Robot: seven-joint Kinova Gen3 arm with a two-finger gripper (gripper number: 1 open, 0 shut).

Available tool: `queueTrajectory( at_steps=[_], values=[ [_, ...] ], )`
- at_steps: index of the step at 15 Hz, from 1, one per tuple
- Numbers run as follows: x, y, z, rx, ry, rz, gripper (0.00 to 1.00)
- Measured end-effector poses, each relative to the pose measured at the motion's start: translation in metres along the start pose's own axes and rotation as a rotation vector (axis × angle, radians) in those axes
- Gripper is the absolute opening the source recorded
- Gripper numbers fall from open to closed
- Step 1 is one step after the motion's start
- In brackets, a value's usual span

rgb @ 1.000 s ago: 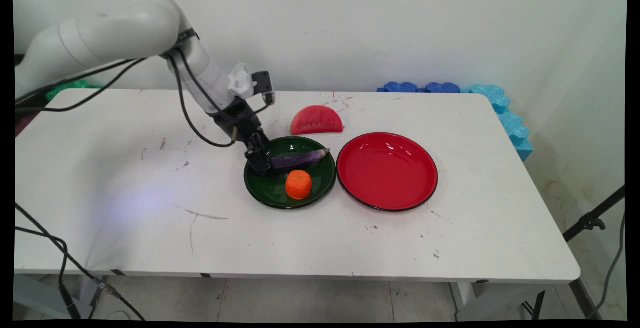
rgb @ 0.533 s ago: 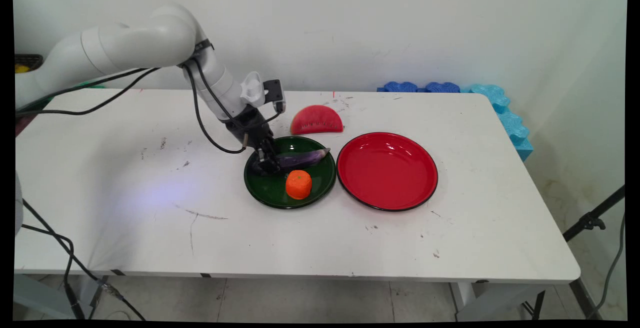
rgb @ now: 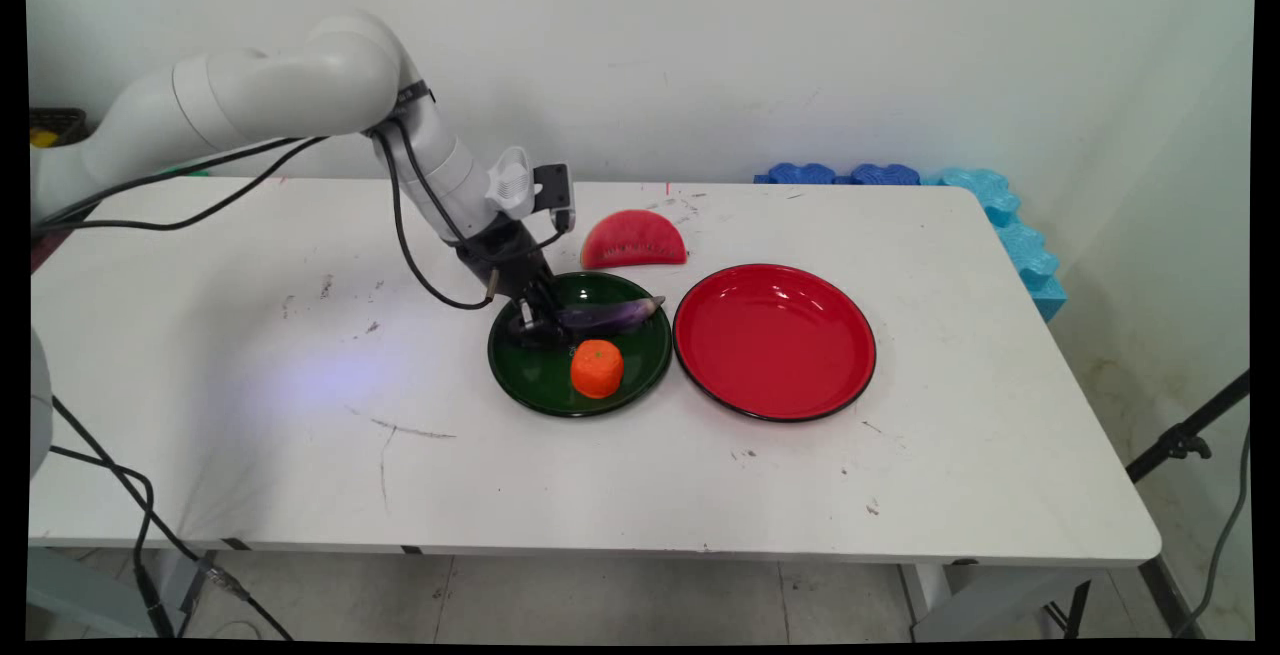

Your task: Place the picked object on the table

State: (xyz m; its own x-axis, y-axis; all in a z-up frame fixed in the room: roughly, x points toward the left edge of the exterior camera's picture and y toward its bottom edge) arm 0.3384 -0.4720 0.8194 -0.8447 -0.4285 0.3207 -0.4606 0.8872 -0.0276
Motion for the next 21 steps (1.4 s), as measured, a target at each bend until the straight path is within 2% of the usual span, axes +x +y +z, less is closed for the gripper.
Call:
queueTrajectory(
  at_steps=[4,7,10,13,17,21],
  values=[
    [0.018,-0.004,-0.026,0.002,0.025,0.017,0.00],
    [0.040,-0.005,-0.063,-0.008,0.074,0.022,0.00],
    [0.065,0.005,-0.101,-0.046,0.137,0.020,0.00],
    [0.083,0.022,-0.123,-0.083,0.180,0.007,0.00],
    [0.096,0.047,-0.128,-0.123,0.209,-0.023,0.00],
    [0.097,0.077,-0.107,-0.153,0.203,-0.057,0.00]
  ],
)
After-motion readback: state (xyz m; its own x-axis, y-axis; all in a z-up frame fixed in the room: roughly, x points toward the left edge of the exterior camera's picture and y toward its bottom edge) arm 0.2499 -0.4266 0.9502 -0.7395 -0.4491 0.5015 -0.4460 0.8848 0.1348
